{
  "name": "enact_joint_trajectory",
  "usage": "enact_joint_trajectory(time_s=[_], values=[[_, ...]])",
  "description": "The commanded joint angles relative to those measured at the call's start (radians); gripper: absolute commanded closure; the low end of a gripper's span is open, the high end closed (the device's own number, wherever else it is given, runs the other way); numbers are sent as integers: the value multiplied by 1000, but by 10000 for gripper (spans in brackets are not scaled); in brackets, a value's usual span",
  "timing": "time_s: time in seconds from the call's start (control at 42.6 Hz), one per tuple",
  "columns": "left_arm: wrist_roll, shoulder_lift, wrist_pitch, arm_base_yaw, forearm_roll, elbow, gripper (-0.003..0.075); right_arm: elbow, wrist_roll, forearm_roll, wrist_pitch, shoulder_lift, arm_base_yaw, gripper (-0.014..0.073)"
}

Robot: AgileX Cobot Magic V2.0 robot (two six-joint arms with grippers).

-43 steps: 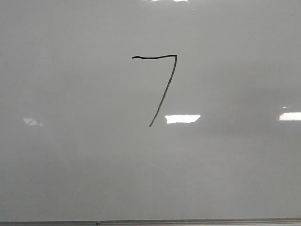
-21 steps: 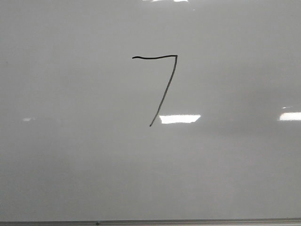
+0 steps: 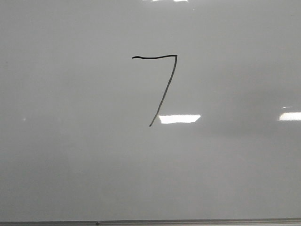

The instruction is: Write number 7 on whiteboard

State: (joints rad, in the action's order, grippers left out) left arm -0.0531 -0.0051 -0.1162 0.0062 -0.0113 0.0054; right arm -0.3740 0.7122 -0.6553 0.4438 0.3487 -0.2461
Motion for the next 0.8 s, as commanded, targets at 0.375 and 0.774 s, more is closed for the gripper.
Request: enact_joint_trajectory(time_s=[0.375, 0.774], values=[[9, -14, 90, -6, 0, 3, 741, -26, 5, -22, -60, 6, 7, 662], [9, -14, 90, -6, 0, 3, 741, 120, -396, 328, -323, -88, 73, 662]])
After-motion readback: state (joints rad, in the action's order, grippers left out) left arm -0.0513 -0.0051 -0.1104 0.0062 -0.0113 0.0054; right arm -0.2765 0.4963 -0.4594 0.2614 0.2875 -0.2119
